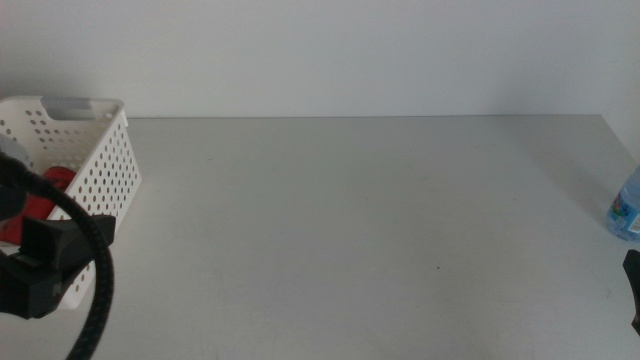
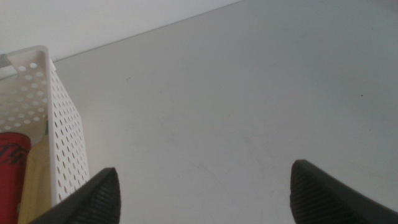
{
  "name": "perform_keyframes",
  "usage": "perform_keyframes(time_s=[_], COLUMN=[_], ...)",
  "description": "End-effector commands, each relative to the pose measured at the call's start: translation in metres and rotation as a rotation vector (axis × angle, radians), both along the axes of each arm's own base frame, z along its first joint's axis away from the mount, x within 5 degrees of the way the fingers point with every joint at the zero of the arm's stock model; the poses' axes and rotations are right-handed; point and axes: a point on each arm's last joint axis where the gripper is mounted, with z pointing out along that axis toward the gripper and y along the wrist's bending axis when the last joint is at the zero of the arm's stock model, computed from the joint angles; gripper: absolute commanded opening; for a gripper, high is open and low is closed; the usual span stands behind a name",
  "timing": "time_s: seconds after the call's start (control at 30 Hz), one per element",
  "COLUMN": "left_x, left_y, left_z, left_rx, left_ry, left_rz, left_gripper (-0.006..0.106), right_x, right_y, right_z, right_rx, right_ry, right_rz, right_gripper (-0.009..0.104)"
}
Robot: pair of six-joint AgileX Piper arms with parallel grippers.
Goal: Use arms to grab the bottles and put them into the dustbin to the left of the table.
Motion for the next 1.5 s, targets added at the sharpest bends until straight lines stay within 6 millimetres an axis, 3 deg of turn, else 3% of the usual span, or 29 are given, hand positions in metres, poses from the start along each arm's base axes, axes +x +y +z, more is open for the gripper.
perform_keyframes(time_s=[0.0, 0.57, 0.7, 0.87, 1.07, 1.47], left_x=[0.001, 0.001, 0.001, 0.001, 0.001, 0.002], left_y=[-0.001, -0.001, -0.001, -0.001, -0.001, -0.001], left_z=[0.014, 0.014, 0.014, 0.014, 0.014, 0.014], left_rx=[-0.049, -0.05, -0.05, -0.049, -0.049, -0.048], left_ry=[-0.085, -0.085, -0.085, -0.085, -0.085, -0.086], left_rz=[0.001, 0.001, 0.001, 0.001, 0.001, 0.001], left_gripper=[0.093, 0.093, 0.093, 0.093, 0.093, 0.093], right_x=[0.007, 0.036, 0.047, 0.059, 0.084, 0.136], right_y=[0.002, 0.003, -0.014, -0.029, -0.036, -0.047], right_z=[0.014, 0.001, -0.01, -0.017, -0.023, -0.043], right_rx=[0.118, 0.135, 0.179, 0.095, 0.021, 0.037], right_ry=[-0.167, -0.255, -0.235, -0.189, -0.146, -0.105], right_rz=[0.014, 0.052, -0.13, -0.286, -0.333, -0.413], right_gripper=[0.062, 0.062, 0.063, 0.071, 0.08, 0.081])
